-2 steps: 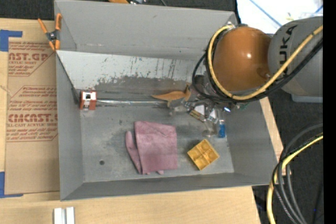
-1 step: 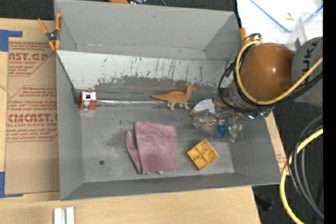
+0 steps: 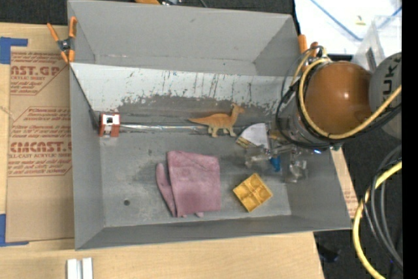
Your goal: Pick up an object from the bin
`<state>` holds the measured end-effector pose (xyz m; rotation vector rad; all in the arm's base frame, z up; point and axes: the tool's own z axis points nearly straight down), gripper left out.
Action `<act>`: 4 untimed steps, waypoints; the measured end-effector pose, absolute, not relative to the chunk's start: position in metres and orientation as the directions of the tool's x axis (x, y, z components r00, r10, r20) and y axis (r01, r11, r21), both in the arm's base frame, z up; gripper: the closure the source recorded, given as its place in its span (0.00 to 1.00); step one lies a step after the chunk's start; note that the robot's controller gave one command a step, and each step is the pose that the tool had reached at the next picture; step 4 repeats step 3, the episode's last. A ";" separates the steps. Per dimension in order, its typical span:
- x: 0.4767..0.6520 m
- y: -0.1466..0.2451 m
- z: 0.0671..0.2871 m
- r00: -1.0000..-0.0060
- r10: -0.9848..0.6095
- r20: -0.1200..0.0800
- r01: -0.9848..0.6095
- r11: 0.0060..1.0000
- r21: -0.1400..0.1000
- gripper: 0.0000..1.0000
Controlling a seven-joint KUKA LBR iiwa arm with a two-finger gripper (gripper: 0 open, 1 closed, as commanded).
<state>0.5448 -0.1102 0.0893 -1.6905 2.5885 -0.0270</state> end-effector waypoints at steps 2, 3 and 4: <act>0.510 -0.083 0.073 -0.693 -0.720 -0.047 -0.719 0.694 -0.023 0.00; 0.516 -0.018 0.073 -0.074 -0.997 -0.023 -0.996 0.075 -0.055 1.00; 0.516 -0.018 0.073 -0.074 -0.997 -0.023 -0.996 0.075 -0.055 1.00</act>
Offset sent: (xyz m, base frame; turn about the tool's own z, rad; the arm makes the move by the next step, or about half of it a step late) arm -0.0453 0.0308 -0.0173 0.3875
